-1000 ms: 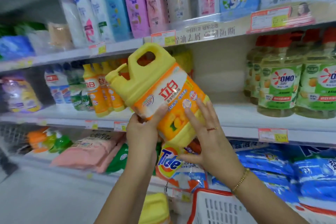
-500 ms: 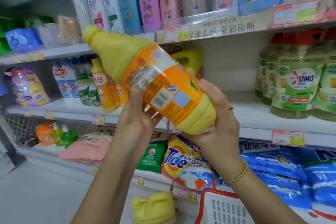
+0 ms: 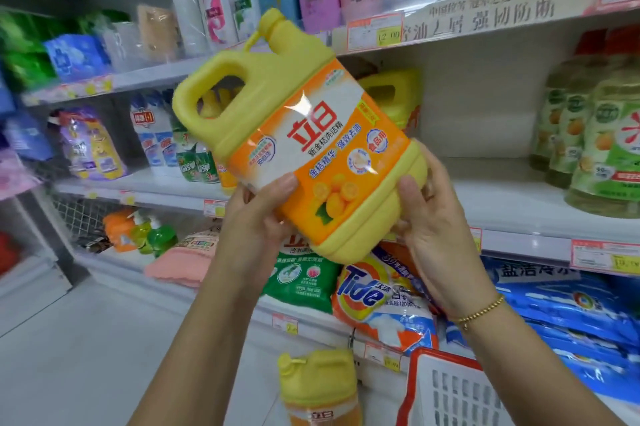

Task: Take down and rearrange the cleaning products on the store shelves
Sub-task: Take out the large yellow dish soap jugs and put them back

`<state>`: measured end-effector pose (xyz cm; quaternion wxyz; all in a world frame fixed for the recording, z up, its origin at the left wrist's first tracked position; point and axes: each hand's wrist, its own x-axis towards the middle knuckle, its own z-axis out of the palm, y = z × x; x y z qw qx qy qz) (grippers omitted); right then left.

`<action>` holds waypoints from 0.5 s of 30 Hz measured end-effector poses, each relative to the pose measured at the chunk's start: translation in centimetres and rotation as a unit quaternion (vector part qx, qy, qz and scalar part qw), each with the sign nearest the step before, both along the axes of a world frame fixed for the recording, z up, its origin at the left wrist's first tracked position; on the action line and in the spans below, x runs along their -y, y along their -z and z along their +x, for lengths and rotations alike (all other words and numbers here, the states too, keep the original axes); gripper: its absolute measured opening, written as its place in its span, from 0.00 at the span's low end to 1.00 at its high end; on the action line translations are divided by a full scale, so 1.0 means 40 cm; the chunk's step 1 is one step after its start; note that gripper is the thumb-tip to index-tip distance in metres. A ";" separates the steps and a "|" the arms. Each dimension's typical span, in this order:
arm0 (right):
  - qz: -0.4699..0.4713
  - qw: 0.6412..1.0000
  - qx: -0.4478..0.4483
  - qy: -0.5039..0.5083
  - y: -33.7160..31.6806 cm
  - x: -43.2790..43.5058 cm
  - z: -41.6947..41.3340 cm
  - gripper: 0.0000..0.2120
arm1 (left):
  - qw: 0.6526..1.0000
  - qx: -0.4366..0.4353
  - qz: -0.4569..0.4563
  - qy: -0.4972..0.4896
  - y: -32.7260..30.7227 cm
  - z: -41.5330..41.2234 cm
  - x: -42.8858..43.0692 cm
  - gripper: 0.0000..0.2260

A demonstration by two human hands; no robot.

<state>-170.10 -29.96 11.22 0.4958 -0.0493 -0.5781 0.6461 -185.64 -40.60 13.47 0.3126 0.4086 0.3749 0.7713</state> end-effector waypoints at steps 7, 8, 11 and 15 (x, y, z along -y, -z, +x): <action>0.408 0.822 0.222 0.329 0.051 0.069 -0.082 0.48 | 0.986 0.081 -0.003 -0.142 0.011 0.062 -0.015 0.31; 0.402 0.821 0.205 0.350 0.056 0.070 -0.088 0.47 | 0.985 0.079 0.000 -0.150 0.008 0.072 -0.016 0.31; 0.377 0.837 0.159 0.362 0.054 0.054 -0.075 0.47 | 0.989 0.052 0.009 -0.141 -0.001 0.096 -0.015 0.30; 0.306 0.896 0.116 0.300 0.021 0.027 -0.032 0.47 | 0.994 -0.033 -0.026 -0.105 -0.021 0.077 -0.008 0.46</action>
